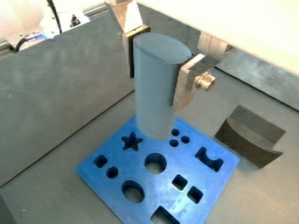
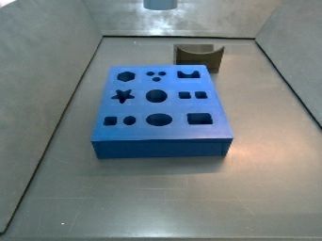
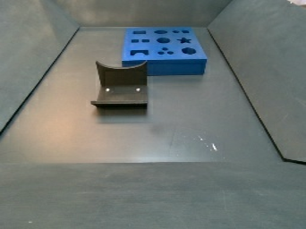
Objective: Insert the oval object.
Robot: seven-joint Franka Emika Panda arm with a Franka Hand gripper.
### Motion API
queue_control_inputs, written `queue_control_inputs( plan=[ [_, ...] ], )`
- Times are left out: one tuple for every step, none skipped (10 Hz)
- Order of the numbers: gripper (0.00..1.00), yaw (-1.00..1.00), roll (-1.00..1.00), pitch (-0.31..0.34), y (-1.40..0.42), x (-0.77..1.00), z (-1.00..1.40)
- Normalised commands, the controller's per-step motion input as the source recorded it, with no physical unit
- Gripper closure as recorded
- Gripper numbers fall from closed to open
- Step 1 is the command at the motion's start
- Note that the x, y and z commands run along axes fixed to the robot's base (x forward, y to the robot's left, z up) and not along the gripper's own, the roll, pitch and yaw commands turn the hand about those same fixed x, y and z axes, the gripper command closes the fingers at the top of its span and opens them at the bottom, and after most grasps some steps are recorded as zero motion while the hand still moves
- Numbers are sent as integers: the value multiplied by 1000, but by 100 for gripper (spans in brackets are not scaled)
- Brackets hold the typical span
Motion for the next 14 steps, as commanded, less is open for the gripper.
queue_control_inputs(
  plan=[
    [100,-66,64,-89,-154,-269,-1000],
    [100,-77,0,-4,-220,-369,-1000],
    [100,-111,0,-4,-251,-354,-1000],
    [100,-151,39,-31,-271,-237,-1000],
    [100,-226,174,-33,-183,-17,-997],
    [100,-151,200,-46,-223,43,-971],
    [100,-46,146,-93,-209,257,-926],
    [100,-20,139,-96,-171,280,-914],
    [100,0,100,-101,-91,366,-917],
    [100,0,70,-114,-80,371,-940],
    [100,0,93,-143,-163,286,-883],
    [100,-91,-7,-84,-74,157,-511],
    [100,-89,0,-59,-29,160,-486],
    [100,-46,0,-70,0,57,-546]
  ],
)
